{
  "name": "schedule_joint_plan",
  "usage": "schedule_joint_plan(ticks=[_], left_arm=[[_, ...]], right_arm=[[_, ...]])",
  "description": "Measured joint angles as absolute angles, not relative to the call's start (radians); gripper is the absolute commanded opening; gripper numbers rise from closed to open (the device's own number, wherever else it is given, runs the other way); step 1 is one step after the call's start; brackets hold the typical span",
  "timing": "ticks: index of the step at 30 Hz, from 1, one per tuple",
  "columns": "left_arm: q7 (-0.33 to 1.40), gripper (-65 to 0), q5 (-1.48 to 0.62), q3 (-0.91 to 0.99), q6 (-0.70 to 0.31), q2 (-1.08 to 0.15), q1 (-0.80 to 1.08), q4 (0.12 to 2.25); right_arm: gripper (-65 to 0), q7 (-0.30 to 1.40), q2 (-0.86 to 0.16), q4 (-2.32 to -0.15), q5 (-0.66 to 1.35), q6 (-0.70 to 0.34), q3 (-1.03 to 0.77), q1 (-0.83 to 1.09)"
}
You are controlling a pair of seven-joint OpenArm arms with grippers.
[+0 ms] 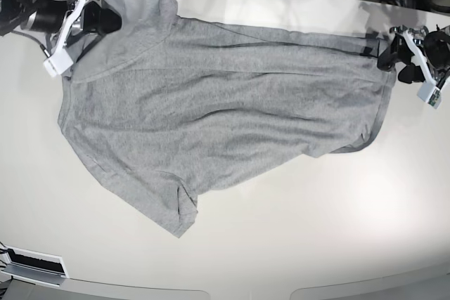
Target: Layout the t-shirt on the table in an organized manner, then fold the t-shirt properly
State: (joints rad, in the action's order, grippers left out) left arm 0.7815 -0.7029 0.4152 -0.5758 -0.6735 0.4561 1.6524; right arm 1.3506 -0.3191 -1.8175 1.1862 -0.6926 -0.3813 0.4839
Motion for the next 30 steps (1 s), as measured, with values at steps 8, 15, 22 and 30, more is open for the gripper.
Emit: schedule_joint_plan(ticks=[8,15,22,30], left_arm=[[0.781,-28.1,-0.703,0.415,-0.576,-0.673,0.456,1.652],[0.799,-28.1,-0.703,0.415,-0.576,-0.673,0.456,1.652],[0.804,-28.1,-0.703,0.415,-0.576,-0.673,0.456,1.652],[0.804,-28.1,-0.703,0.415,-0.576,-0.674,0.456,1.652]], right_arm=[[-65.0,1.286,-0.319,-1.847,1.142,-0.693,-0.381,0.432],[-65.0,1.283,-0.318,-1.847,1.145,-0.693,-0.381,0.329],[-65.0,1.264,-0.318,-1.847,1.145,-0.693,-0.381,0.244],[-65.0,1.137,-0.318,-1.844,0.966,-0.693,-0.381,0.218]])
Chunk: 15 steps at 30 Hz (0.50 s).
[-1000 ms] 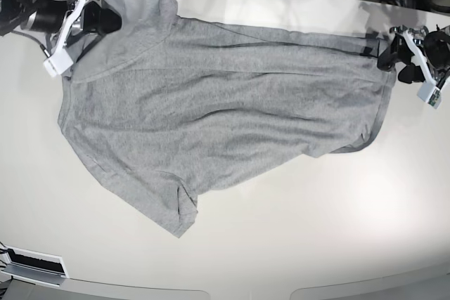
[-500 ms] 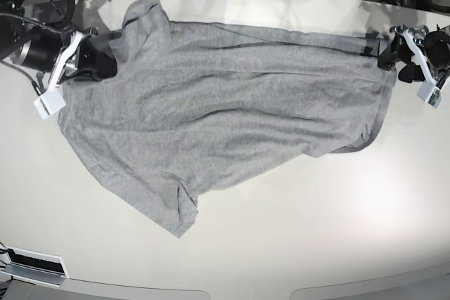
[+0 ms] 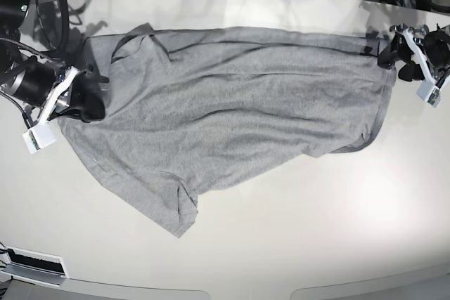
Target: Layout the t-shirt on the table in an organized manner, then fold the t-shirt properly
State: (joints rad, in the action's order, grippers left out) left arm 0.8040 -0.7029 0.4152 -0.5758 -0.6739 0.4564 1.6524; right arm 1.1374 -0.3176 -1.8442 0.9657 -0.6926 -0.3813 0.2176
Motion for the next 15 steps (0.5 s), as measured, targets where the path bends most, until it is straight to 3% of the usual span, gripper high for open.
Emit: schedule_joint_plan(ticks=[7,8,11,12,15], left_arm=[[0.804,-28.1,-0.703,0.415,-0.576,-0.674,0.456,1.652],[0.804,-28.1,-0.702,0.415,-0.576,-0.673,0.456,1.652],[0.804,-28.1,-0.696,0.415,-0.576,-0.677,0.454,1.652],[0.804,-28.1,-0.675,0.415,-0.576,-0.678,0.446,1.652],[0.804,-28.1,-0.642,0.416,-0.576,-0.68,0.408,1.652]], right_arm=[[-65.0,1.035,-0.313,-1.712,0.914,-0.693,-0.381,0.213],[-57.9,1.015,-0.313,-1.686,0.911,-0.693,-0.381,0.21],[-26.1,1.01,-0.314,-1.631,0.843,-0.693,-0.381,0.178],[-19.8,1.017,-0.316,-1.63,0.841,-0.693,-0.381,0.166],[-17.7,1.064,-0.331,-1.636,0.879,-0.693,-0.381,0.124]])
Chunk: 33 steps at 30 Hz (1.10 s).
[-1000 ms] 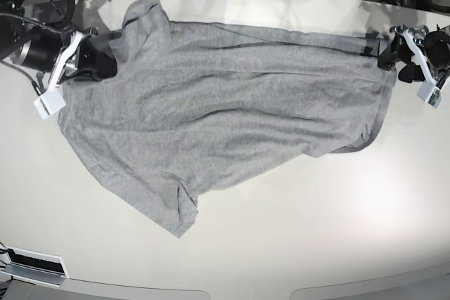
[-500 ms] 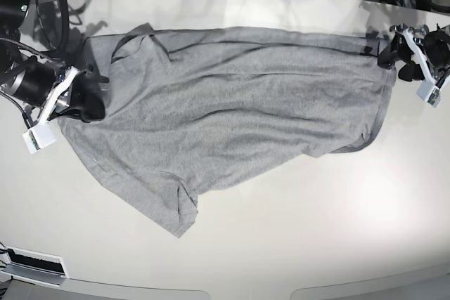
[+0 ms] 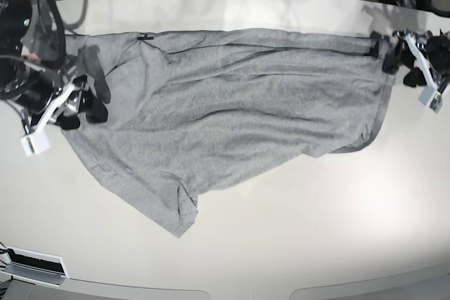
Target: Layout the t-shirt on the table in an organized manner, then fold the t-shirt properly
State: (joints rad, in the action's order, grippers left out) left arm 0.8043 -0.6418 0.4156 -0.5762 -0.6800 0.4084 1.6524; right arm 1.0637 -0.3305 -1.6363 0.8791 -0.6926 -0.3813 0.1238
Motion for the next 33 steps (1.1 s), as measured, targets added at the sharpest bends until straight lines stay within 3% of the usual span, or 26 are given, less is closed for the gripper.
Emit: schedule_joint_plan(ticks=[3,5,6,8,10,16,23,27,33], left_arm=[[0.801,-28.5,-0.611,0.416,-0.559,-0.68,0.385,1.652],[0.803,-37.8,-0.59,0.416,-0.527,-0.679,0.385,1.652],[0.804,-46.9,-0.579,0.416,-0.51,-0.678,0.386,1.652],[0.803,-65.0,-0.567,0.416,-0.481,-0.679,0.387,1.652],[0.804,-65.0,-0.567,0.416,-0.479,-0.679,0.387,1.652],[0.811,-65.0,-0.579,0.416,-0.686,-0.679,0.39,1.653],[0.833,-65.0,-0.596,0.416,-0.691,-0.685,0.415,1.652],[0.86,-65.0,-0.67,0.416,-0.693,-0.72,0.439,1.68],[0.828,-65.0,-0.675,0.415,-0.693,-0.727,0.462,1.702]], right_arm=[[-17.8,1.135,-0.349,-1.644,0.922,-0.693,-0.381,0.096],[-21.0,1.203,-0.355,-1.644,0.918,-0.693,-0.381,0.094],[-26.1,1.23,-0.354,-1.644,0.908,-0.693,-0.381,0.097],[-43.3,1.247,-0.352,-1.643,0.888,-0.693,-0.381,0.11],[-65.0,1.246,-0.351,-1.644,0.871,-0.693,-0.381,0.128],[-65.0,1.236,-0.35,-1.643,0.871,-0.693,-0.381,0.187],[-65.0,1.253,-0.353,-1.643,0.867,-0.693,-0.381,0.261],[-65.0,1.266,-0.408,-1.644,0.959,-0.693,-0.38,0.292],[-65.0,1.157,-0.437,-1.644,0.843,-0.693,-0.38,0.348]])
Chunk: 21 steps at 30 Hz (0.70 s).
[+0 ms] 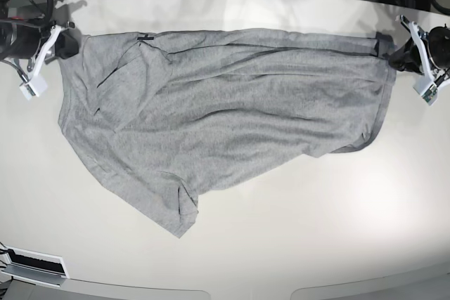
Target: Layout the t-shirt on the table in an organized manner, then fold the t-shirt properly
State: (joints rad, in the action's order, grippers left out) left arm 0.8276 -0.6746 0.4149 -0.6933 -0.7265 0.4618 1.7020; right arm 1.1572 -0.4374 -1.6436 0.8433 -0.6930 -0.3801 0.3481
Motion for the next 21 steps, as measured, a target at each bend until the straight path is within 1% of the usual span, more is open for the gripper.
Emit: schedule_joint_plan(ticks=[2,4,8,10,13,15,18,21], left_arm=[[0.795,-65.0,-0.724,0.415,-0.693,-0.722,0.459,1.702],[0.785,-65.0,-0.733,0.416,-0.669,-0.693,0.455,1.702],[0.789,-65.0,-0.662,0.412,-0.686,-0.598,0.455,1.701],[0.771,-65.0,-0.637,0.394,-0.685,-0.583,0.457,1.7],[0.677,-65.0,-0.549,0.364,-0.646,-0.577,0.454,1.7],[0.657,-65.0,-0.467,0.337,-0.613,-0.567,0.451,1.7],[0.612,-65.0,-0.424,0.278,-0.61,-0.564,0.451,1.7],[0.583,-65.0,-0.361,0.211,-0.612,-0.562,0.415,1.668]], right_arm=[[-65.0,1.058,-0.429,-1.644,0.805,-0.693,-0.38,0.336],[-65.0,0.99,-0.415,-1.644,0.775,-0.693,-0.38,0.336],[-65.0,0.971,-0.399,-1.644,0.67,-0.693,-0.341,0.338],[-65.0,0.937,-0.398,-1.644,0.619,-0.693,-0.286,0.325],[-65.0,0.842,-0.396,-1.644,0.468,-0.693,-0.192,0.299],[-65.0,0.807,-0.396,-1.644,0.357,-0.626,-0.14,0.3],[-65.0,0.784,-0.397,-1.643,0.265,-0.533,-0.088,0.307],[-65.0,0.773,-0.399,-1.644,0.246,-0.516,-0.064,0.295]])
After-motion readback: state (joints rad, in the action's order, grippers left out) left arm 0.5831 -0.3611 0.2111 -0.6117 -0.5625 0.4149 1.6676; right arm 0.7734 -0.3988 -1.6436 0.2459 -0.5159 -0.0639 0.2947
